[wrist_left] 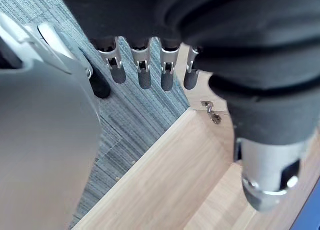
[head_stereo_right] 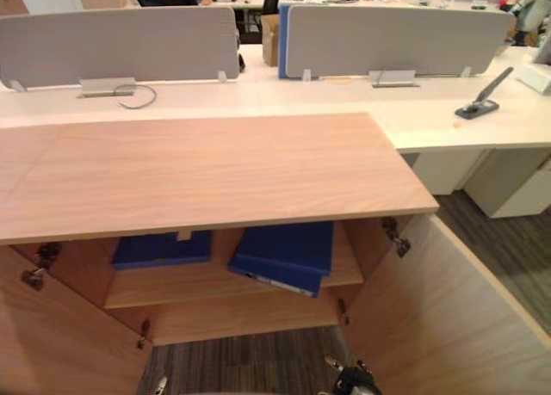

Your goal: Walk over to the cabinet, pick up the folder, carry it to the office cabinet, place the folder inside the office cabinet, then close the office cabinet door

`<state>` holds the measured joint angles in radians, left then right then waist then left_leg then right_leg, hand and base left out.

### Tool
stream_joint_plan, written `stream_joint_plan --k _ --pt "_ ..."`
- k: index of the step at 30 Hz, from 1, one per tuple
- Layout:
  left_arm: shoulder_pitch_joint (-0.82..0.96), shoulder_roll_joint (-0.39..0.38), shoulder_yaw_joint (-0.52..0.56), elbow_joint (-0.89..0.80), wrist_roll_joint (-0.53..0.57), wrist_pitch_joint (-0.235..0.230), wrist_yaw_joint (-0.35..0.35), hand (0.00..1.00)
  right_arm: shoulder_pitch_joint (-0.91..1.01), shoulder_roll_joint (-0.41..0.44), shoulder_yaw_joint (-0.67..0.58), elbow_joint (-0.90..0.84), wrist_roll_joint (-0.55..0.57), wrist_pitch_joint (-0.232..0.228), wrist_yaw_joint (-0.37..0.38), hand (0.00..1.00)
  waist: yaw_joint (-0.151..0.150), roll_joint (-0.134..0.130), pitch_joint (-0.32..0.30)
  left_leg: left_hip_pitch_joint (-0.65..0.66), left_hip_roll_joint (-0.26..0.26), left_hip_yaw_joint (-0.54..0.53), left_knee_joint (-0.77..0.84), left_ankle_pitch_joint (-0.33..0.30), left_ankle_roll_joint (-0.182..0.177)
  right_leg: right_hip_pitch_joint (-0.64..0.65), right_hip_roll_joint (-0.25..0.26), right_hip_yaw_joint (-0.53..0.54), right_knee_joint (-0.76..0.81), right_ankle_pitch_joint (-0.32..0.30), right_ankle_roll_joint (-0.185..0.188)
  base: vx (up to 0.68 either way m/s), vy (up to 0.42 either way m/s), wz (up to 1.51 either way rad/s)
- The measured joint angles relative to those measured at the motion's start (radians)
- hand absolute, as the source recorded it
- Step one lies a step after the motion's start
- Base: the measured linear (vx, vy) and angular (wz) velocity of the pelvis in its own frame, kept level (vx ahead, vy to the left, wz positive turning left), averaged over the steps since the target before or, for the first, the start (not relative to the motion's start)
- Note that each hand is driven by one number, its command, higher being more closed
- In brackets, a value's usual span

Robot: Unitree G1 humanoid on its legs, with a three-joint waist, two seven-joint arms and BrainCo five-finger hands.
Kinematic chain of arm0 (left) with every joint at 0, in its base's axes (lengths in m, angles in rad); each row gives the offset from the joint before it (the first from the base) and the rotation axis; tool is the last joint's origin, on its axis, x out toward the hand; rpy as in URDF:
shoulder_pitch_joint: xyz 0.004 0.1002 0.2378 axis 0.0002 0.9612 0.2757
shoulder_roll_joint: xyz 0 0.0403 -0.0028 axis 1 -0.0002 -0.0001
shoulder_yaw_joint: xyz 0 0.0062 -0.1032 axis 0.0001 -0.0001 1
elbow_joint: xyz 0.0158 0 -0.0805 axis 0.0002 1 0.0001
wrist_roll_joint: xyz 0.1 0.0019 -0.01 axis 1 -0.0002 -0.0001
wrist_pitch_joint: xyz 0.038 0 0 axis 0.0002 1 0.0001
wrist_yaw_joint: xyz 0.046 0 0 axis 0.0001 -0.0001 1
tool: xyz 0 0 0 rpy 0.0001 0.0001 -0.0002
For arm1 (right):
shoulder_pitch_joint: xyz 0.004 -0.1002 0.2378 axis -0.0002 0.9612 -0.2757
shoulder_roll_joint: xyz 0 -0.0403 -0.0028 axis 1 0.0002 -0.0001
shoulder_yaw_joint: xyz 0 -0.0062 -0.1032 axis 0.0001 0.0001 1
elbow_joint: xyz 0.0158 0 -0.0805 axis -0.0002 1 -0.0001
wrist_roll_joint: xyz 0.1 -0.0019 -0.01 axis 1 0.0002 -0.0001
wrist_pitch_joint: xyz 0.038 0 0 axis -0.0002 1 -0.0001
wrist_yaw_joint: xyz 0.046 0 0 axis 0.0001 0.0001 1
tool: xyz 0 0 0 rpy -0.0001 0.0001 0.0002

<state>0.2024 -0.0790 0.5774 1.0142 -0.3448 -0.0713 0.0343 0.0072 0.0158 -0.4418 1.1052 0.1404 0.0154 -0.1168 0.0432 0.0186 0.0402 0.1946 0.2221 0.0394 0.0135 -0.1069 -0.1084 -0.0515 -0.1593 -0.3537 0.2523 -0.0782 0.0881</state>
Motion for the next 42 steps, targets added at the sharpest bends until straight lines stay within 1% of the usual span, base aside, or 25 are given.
stream_joint_plan --k 2,5,8,9,10,11,12,13,14,15,16,17,18,19,20,21,22,23,25,28,32,38,39,41,42 --pt "-0.003 0.002 -0.002 0.006 0.000 0.000 0.001 0.00 -0.007 -0.001 -0.015 0.011 0.005 -0.001 0.000 0.00 -0.006 0.004 -0.003 0.001 0.001 0.003 -0.010 0.004 -0.006 0.003 0.009 0.000 -0.005 0.002 0.002 0.14 -0.051 -0.01" --pt "-0.006 0.020 -0.036 0.008 -0.005 0.000 0.004 0.00 -0.025 -0.001 -0.046 0.048 0.011 -0.003 0.000 0.00 -0.014 -0.002 -0.003 0.015 0.002 0.002 -0.008 0.005 -0.007 0.043 0.018 0.000 -0.050 0.011 0.007 0.14 -0.009 0.06" --pt "-0.007 0.055 -0.099 0.004 -0.014 -0.002 0.010 0.00 -0.030 0.001 -0.045 0.078 0.032 -0.008 0.000 0.00 -0.023 -0.026 -0.003 0.007 -0.001 -0.001 0.061 -0.001 -0.015 0.099 0.023 -0.002 -0.095 0.014 0.008 0.11 -0.014 0.04" --pt "-0.008 0.065 -0.109 0.000 -0.024 -0.005 0.015 0.00 -0.032 0.008 -0.045 0.087 0.033 -0.010 0.000 0.00 -0.024 -0.038 -0.001 -0.029 0.000 -0.006 0.143 -0.013 -0.030 0.113 0.026 -0.002 -0.111 0.014 0.007 0.06 -0.068 0.02" --pt "-0.014 0.074 -0.113 -0.006 -0.043 -0.008 0.016 0.00 -0.033 0.017 -0.042 0.089 0.033 -0.011 0.000 0.00 -0.023 -0.054 0.006 -0.093 0.004 -0.026 0.269 -0.027 -0.037 0.124 0.033 -0.002 -0.126 0.010 -0.003 0.07 -0.091 0.04" --pt "-0.018 0.078 -0.112 -0.009 -0.052 -0.008 0.016 0.00 -0.035 0.019 -0.042 0.089 0.033 -0.012 0.000 0.00 -0.023 -0.059 0.013 -0.131 0.009 -0.043 0.348 -0.032 -0.035 0.132 0.041 -0.001 -0.134 0.009 -0.011 0.03 -0.110 -0.02" --pt "-0.021 0.079 -0.108 -0.018 -0.063 -0.008 0.017 0.00 -0.035 0.020 -0.045 0.088 0.034 -0.014 0.000 0.00 -0.016 -0.053 0.023 -0.210 0.028 -0.069 0.518 -0.036 -0.030 0.144 0.062 -0.001 -0.144 0.000 -0.027 0.01 -0.082 -0.07" --pt "-0.021 0.071 -0.101 -0.023 -0.068 -0.006 0.018 0.00 -0.035 0.012 -0.046 0.087 0.034 -0.014 0.000 0.00 -0.013 -0.038 0.028 -0.274 0.052 -0.085 0.643 -0.028 -0.020 0.147 0.082 -0.001 -0.142 -0.008 -0.033 0.01 -0.072 -0.12" --pt "-0.023 0.065 -0.093 -0.023 -0.082 -0.006 0.019 0.00 -0.036 0.002 -0.047 0.088 0.034 -0.015 -0.001 0.00 -0.010 -0.025 0.042 -0.312 0.071 -0.095 0.731 -0.002 -0.016 0.163 0.101 0.000 -0.141 -0.012 -0.039 0.04 -0.055 -0.08" --pt "-0.025 0.064 -0.090 -0.023 -0.094 -0.006 0.023 0.00 -0.033 -0.001 -0.060 0.088 0.035 -0.014 -0.003 0.00 0.002 -0.037 0.063 -0.333 0.076 -0.095 0.810 0.011 -0.029 0.192 0.104 -0.001 -0.137 -0.013 -0.043 0.06 -0.056 -0.08" --pt "-0.023 0.065 -0.091 -0.023 -0.094 -0.006 0.025 0.00 -0.029 -0.002 -0.083 0.089 0.035 -0.014 -0.008 0.00 0.005 -0.037 0.071 -0.345 0.064 -0.076 0.836 -0.050 -0.037 0.204 0.098 0.000 -0.139 -0.015 -0.047 0.09 -0.021 -0.11" --pt "-0.023 0.066 -0.092 -0.021 -0.094 -0.006 0.025 0.00 -0.035 -0.006 -0.089 0.098 0.035 -0.014 -0.011 0.00 0.005 -0.036 0.090 -0.352 0.026 -0.042 0.817 -0.138 -0.040 0.217 0.079 0.003 -0.138 -0.015 -0.047 0.06 0.036 -0.14" --pt "-0.024 0.063 -0.093 -0.021 -0.093 -0.005 0.025 0.00 -0.042 -0.009 -0.092 0.104 0.035 -0.014 -0.011 0.00 0.003 -0.037 0.097 -0.357 0.000 -0.021 0.782 -0.167 -0.038 0.219 0.066 0.005 -0.137 -0.015 -0.046 0.06 0.103 -0.20" --pt "-0.020 0.064 -0.112 -0.003 -0.092 -0.005 0.025 0.00 -0.045 -0.017 -0.115 0.114 0.036 -0.013 -0.011 0.00 0.003 -0.027 0.091 -0.344 -0.051 0.011 0.619 -0.157 -0.023 0.212 0.053 0.015 -0.140 -0.011 -0.039 0.05 0.196 -0.21" --pt "-0.012 0.060 -0.139 0.018 -0.089 -0.002 0.024 0.00 -0.039 -0.036 -0.124 0.115 0.036 -0.013 -0.010 0.00 0.004 0.007 0.072 -0.325 -0.070 0.030 0.452 -0.110 0.037 0.200 0.070 0.027 -0.155 -0.009 -0.023 0.05 0.201 -0.15" --pt "-0.016 0.071 -0.132 0.031 -0.087 0.001 0.022 0.00 -0.038 -0.031 -0.126 0.116 0.036 -0.012 -0.010 0.00 0.004 0.000 0.072 -0.312 -0.089 0.038 0.430 -0.100 0.042 0.204 0.058 0.034 -0.162 -0.011 -0.013 0.09 0.187 -0.04" --pt "-0.012 0.085 -0.127 0.036 -0.084 -0.001 0.020 0.00 -0.030 -0.014 -0.127 0.116 0.035 -0.012 -0.010 0.00 0.002 -0.029 0.069 -0.279 -0.121 0.050 0.358 -0.072 0.056 0.202 0.032 0.052 -0.171 -0.009 -0.018 0.12 0.099 0.03" --pt "-0.010 0.094 -0.125 0.042 -0.061 0.005 0.017 0.00 -0.020 -0.006 -0.138 0.113 0.035 -0.012 -0.009 0.00 0.002 -0.041 0.057 -0.260 -0.149 0.058 0.311 -0.055 0.067 0.198 0.007 0.056 -0.173 -0.008 -0.019 0.14 0.109 0.03" --pt "-0.010 0.095 -0.121 0.048 -0.042 0.007 0.016 0.00 -0.012 0.000 -0.158 0.106 0.035 -0.013 -0.009 0.00 0.002 -0.048 0.043 -0.243 -0.171 0.063 0.278 -0.047 0.076 0.202 -0.012 0.058 -0.177 -0.008 -0.019 0.10 0.076 0.03" --pt "-0.004 0.099 -0.124 0.059 -0.025 0.009 0.015 0.00 -0.003 0.001 -0.165 0.108 0.034 -0.013 -0.008 0.00 0.001 -0.047 0.017 -0.197 -0.203 0.073 0.196 -0.020 0.083 0.210 -0.032 0.063 -0.189 -0.006 -0.021 0.11 0.042 -0.01" --pt "-0.003 0.106 -0.130 0.077 -0.006 0.004 0.015 0.00 0.004 0.001 -0.164 0.112 0.032 -0.012 -0.007 0.00 0.003 -0.047 -0.002 -0.165 -0.200 0.080 0.158 -0.013 0.080 0.219 -0.027 0.065 -0.194 -0.006 -0.021 0.12 -0.025 -0.05" --pt "0.001 0.113 -0.163 0.076 -0.006 -0.005 0.016 0.00 0.009 0.000 -0.161 0.117 0.028 -0.008 -0.006 0.00 0.003 -0.050 0.000 -0.104 -0.194 0.092 0.099 -0.002 0.075 0.244 -0.020 0.072 -0.193 -0.004 -0.020 0.05 -0.044 -0.08" --pt "0.001 0.112 -0.163 0.076 -0.006 -0.005 0.015 0.00 0.006 0.000 -0.151 0.116 0.023 -0.008 -0.005 0.00 0.005 -0.048 0.002 -0.104 -0.189 0.106 0.097 -0.002 0.075 0.220 -0.020 0.087 -0.168 -0.004 -0.020 -0.02 0.022 -0.40" --pt "-0.004 0.105 -0.163 0.075 -0.005 -0.005 0.015 0.00 -0.025 -0.013 -0.104 0.106 0.004 -0.008 -0.005 0.00 0.010 -0.030 0.021 -0.110 -0.172 0.148 0.098 -0.003 0.076 0.136 -0.021 0.104 -0.062 -0.003 -0.019 -0.04 0.043 -0.58" --pt "-0.007 0.105 -0.163 0.074 -0.005 -0.005 0.015 0.00 -0.037 -0.014 -0.086 0.104 -0.003 -0.008 -0.005 0.00 0.011 -0.028 0.032 -0.110 -0.168 0.163 0.100 -0.004 0.078 0.113 -0.024 0.104 -0.030 -0.002 -0.019 -0.06 0.058 -0.58"
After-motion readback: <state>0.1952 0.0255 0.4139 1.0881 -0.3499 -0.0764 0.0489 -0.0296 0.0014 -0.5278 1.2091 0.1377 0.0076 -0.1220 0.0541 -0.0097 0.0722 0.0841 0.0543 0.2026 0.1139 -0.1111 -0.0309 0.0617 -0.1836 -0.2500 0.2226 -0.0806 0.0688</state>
